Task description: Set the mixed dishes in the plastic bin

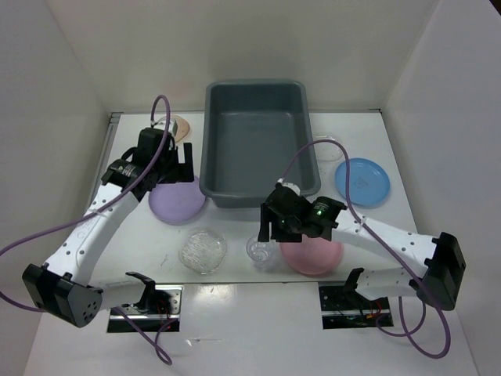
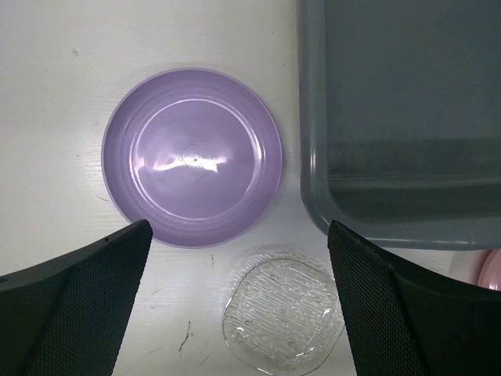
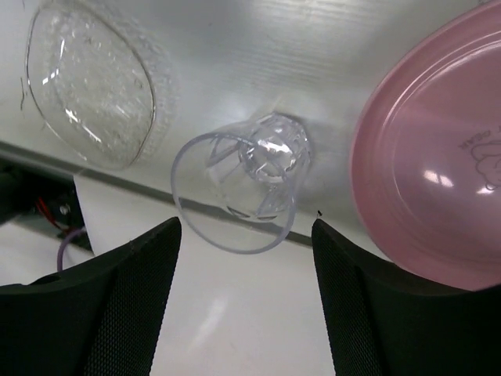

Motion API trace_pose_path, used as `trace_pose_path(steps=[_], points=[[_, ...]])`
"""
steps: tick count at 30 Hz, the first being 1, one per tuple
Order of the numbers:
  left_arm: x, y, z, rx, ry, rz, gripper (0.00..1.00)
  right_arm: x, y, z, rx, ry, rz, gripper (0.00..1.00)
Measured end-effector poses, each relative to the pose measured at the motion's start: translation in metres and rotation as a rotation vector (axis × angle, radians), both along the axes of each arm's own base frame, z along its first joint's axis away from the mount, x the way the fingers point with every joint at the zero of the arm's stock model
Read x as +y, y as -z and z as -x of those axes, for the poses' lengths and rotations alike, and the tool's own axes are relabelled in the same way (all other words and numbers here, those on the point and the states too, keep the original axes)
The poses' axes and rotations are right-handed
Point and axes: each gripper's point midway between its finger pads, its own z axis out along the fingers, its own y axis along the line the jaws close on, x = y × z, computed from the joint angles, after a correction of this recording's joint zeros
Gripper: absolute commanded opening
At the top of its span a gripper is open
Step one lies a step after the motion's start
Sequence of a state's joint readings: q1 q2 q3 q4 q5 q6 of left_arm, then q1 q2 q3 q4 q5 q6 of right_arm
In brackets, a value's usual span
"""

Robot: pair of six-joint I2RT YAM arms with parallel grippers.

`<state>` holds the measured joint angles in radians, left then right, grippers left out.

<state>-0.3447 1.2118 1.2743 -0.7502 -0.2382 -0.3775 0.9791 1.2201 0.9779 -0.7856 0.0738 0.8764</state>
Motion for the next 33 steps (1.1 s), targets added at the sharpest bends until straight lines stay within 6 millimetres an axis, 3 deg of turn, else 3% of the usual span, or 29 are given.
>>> trace_pose_path(steps=[4, 6, 12, 15, 16, 18, 28, 31, 33], points=[[0.000, 0.005, 0.001, 0.005, 0.001, 0.000, 1.00, -0.004, 0.004, -0.010, -0.026, 0.072, 0.019, 0.66], [-0.001, 0.007, 0.002, 0.010, 0.006, 0.003, 1.00, -0.002, 0.013, -0.012, -0.021, 0.084, 0.025, 0.59], [-0.003, 0.006, 0.002, 0.004, 0.013, 0.012, 1.00, -0.002, 0.041, -0.012, 0.021, 0.112, 0.078, 0.49], [-0.002, 0.006, 0.003, 0.002, 0.014, 0.013, 1.00, -0.003, 0.041, -0.014, 0.014, 0.123, 0.082, 0.26], [-0.002, 0.006, 0.003, 0.001, 0.015, 0.014, 1.00, -0.004, 0.042, -0.015, 0.013, 0.128, 0.084, 0.12], [-0.002, 0.006, 0.004, 0.002, 0.015, 0.014, 1.00, -0.005, 0.042, -0.015, 0.011, 0.130, 0.087, 0.03], [-0.003, 0.005, 0.004, -0.005, 0.018, 0.019, 1.00, -0.014, 0.033, -0.003, 0.020, 0.123, 0.056, 0.00], [-0.003, 0.005, 0.004, -0.005, 0.019, 0.020, 1.00, -0.014, 0.015, 0.008, 0.027, 0.071, 0.003, 0.00], [-0.003, 0.005, 0.004, -0.004, 0.020, 0.020, 1.00, -0.012, -0.010, 0.014, 0.025, 0.025, -0.046, 0.00]])
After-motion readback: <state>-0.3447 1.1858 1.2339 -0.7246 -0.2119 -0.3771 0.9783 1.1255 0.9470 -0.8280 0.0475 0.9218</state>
